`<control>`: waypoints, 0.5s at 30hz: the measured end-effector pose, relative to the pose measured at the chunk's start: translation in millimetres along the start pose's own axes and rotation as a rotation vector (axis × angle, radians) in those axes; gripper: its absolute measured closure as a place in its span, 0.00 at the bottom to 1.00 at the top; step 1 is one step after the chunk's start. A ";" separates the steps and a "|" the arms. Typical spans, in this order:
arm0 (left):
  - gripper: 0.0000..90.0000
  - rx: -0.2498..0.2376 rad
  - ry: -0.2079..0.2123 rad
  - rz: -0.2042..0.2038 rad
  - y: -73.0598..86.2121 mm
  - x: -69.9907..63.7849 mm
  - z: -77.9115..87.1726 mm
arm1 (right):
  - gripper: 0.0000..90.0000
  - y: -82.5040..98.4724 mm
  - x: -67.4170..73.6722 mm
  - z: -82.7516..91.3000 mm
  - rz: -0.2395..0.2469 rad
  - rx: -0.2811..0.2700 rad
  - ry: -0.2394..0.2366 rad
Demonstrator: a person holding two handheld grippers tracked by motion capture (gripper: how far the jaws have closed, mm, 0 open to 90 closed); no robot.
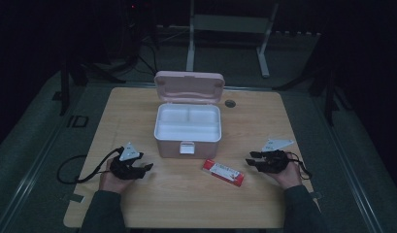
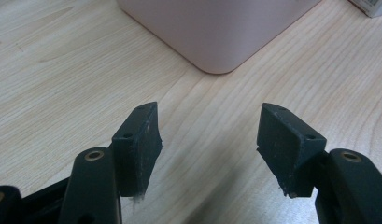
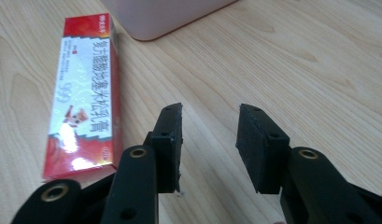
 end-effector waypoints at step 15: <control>0.43 -0.005 -0.024 -0.009 0.2 -3.7 7.3 | 0.62 -13.7 37.4 -3.2 0.064 0.048 -0.004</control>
Point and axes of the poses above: each handheld gripper's, and its own axes: z roughly backward along the jaws, y roughly out of its underside, x roughly to its left, the point moved 2 cm from there along -z, roughly forward along the jaws, and after that the axes turned 15 degrees about -z, right-handed, at the moved point
